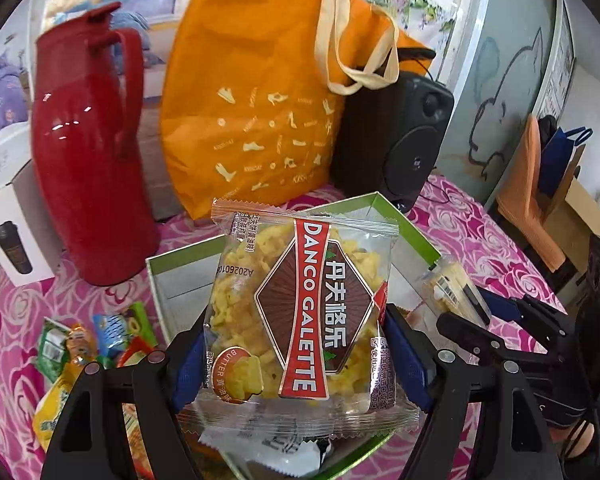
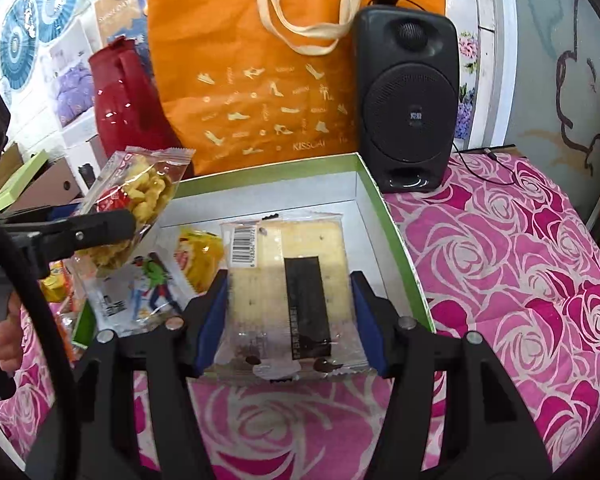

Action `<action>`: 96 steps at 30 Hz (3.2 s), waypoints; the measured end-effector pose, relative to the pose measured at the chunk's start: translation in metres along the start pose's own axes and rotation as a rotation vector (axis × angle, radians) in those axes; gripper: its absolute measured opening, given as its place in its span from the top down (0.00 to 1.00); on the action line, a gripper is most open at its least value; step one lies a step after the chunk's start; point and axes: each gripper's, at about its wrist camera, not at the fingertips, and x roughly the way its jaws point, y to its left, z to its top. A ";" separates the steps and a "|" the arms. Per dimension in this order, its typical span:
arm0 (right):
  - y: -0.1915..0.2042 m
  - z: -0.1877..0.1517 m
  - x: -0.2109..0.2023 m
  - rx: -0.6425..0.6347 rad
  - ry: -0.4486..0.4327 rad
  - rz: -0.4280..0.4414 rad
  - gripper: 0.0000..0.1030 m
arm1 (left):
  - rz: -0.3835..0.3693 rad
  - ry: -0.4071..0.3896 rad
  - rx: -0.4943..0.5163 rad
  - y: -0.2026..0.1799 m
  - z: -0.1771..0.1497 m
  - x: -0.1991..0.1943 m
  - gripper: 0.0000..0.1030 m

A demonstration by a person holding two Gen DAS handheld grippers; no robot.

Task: Organize snacks
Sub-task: 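Carry the Danco Galette pack and cracker pack into the green box while both grippers open, then withdraw both grippers from the box back toward the snack pile, then grasp the yellow chip bag with the left gripper while the right grasps the brown jerky pack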

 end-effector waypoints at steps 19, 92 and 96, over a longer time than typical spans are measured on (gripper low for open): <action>0.012 -0.005 -0.015 -0.062 -0.035 0.008 0.00 | 0.130 -0.025 -0.017 -0.001 -0.005 -0.013 0.05; 0.227 -0.104 0.010 -0.114 0.255 0.317 0.87 | 0.089 0.102 -0.253 0.186 -0.170 -0.086 0.89; 0.219 -0.116 -0.003 -0.122 0.283 0.361 0.86 | 0.080 0.092 -0.266 0.179 -0.187 -0.103 0.87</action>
